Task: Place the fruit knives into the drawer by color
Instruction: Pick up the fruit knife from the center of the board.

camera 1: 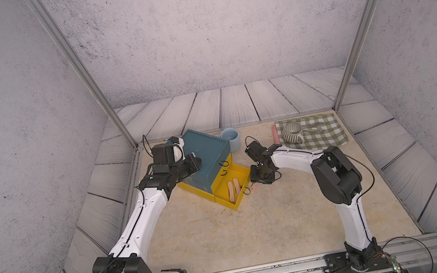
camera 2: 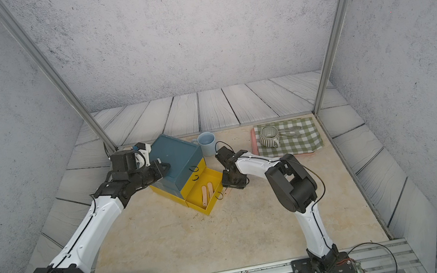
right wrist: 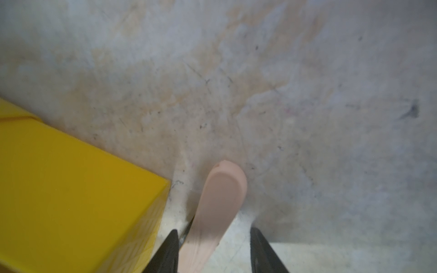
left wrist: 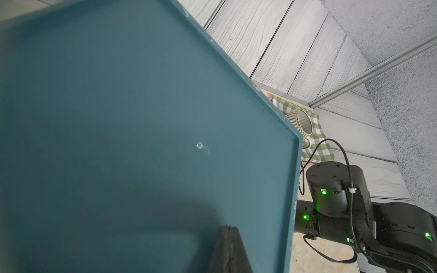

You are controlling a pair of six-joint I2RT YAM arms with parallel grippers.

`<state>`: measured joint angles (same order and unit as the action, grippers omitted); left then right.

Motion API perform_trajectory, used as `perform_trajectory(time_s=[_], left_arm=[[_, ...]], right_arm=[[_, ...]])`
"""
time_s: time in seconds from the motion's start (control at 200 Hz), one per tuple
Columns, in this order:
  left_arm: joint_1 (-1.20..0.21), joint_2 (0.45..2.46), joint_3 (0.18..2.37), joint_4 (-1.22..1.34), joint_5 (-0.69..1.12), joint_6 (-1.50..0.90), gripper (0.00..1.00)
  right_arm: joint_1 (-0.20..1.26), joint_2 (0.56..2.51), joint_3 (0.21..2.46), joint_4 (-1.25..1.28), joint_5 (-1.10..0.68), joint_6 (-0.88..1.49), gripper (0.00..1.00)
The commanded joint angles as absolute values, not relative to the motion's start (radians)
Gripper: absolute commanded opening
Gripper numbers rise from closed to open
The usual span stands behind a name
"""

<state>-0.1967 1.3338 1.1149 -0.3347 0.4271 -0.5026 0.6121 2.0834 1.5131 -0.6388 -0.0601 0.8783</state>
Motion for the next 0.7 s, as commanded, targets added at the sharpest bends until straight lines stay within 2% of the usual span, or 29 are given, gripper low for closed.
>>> perform_trajectory(time_s=[0.0, 0.696], left_arm=[[-0.189, 1.358, 1.08, -0.482, 0.405, -0.5, 0.0], [-0.189, 1.351, 1.079, -0.482, 0.403, -0.501, 0.0]], right_arm=[[0.611, 2.115, 1.485, -0.681, -0.037, 0.87, 0.49], [0.594, 2.051, 1.358, -0.707, 0.045, 0.842, 0.46]])
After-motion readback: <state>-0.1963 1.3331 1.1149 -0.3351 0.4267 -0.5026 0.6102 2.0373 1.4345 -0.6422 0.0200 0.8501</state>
